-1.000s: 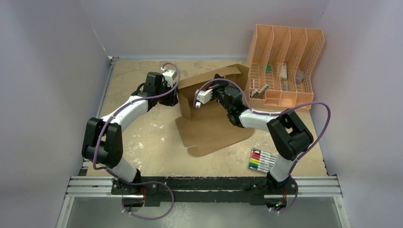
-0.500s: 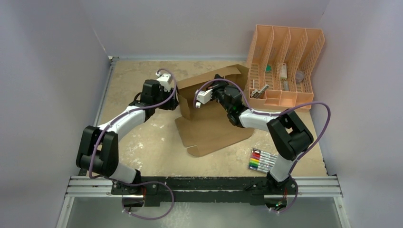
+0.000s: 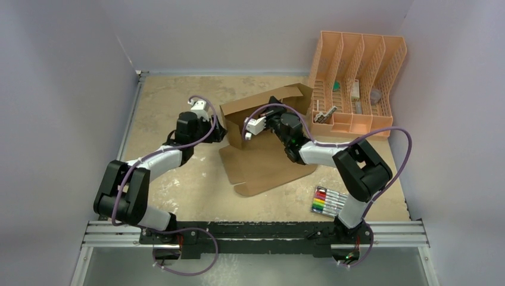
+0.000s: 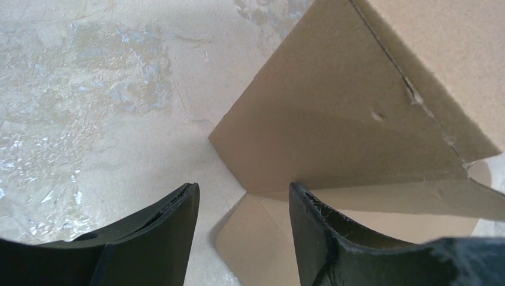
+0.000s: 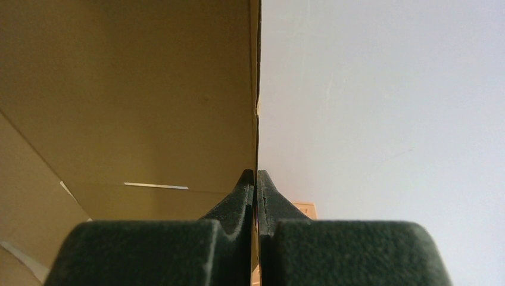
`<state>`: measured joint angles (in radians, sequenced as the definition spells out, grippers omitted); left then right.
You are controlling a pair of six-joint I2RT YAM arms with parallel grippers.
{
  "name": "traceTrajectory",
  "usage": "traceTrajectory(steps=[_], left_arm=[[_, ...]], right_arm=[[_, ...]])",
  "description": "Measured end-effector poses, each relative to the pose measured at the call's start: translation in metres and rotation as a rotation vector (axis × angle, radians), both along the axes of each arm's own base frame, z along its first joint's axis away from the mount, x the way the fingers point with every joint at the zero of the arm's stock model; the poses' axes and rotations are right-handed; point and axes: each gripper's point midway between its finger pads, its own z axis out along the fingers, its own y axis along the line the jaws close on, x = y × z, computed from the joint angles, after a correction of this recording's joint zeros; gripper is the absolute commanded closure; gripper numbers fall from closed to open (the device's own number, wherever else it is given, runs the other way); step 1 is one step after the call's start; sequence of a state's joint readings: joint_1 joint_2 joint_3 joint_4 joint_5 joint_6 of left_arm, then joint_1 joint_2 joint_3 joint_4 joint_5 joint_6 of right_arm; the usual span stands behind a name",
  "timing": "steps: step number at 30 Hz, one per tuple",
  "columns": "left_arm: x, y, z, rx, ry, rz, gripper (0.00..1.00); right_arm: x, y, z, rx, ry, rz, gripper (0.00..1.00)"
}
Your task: Fold the paper box
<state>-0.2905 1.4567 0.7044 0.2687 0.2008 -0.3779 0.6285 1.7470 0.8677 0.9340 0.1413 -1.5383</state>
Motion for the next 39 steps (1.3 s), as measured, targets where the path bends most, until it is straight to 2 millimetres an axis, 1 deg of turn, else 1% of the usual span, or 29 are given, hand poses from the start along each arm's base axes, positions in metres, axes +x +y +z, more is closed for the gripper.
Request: traceTrajectory(steps=[8, 11, 15, 19, 24, 30, 39], left_arm=[[0.001, -0.005, 0.001, -0.05, -0.073, 0.041, 0.44], [-0.004, -0.007, 0.001, -0.048, -0.123, 0.043, 0.44], [-0.008, -0.007, 0.0, -0.025, -0.197, 0.045, 0.44], [-0.005, -0.008, 0.004, -0.002, -0.238, 0.044, 0.44], [-0.005, -0.01, 0.005, 0.027, -0.263, 0.059, 0.43], [-0.015, -0.01, 0.004, 0.08, -0.301, 0.053, 0.41], [-0.017, -0.008, 0.009, 0.12, -0.324, 0.037, 0.39]], right_arm=[[-0.001, -0.005, 0.002, 0.007, 0.002, -0.022, 1.0], [-0.003, -0.004, 0.001, 0.005, 0.006, -0.02, 1.0], [-0.005, -0.001, 0.0, 0.001, 0.004, -0.017, 1.0], [-0.009, -0.004, -0.005, -0.012, 0.002, -0.033, 1.0], [-0.01, -0.006, -0.005, -0.011, -0.003, -0.051, 1.0], [-0.015, -0.006, -0.008, -0.014, -0.004, -0.06, 1.0], [-0.022, -0.006, -0.009, -0.005, -0.022, -0.072, 1.0]])
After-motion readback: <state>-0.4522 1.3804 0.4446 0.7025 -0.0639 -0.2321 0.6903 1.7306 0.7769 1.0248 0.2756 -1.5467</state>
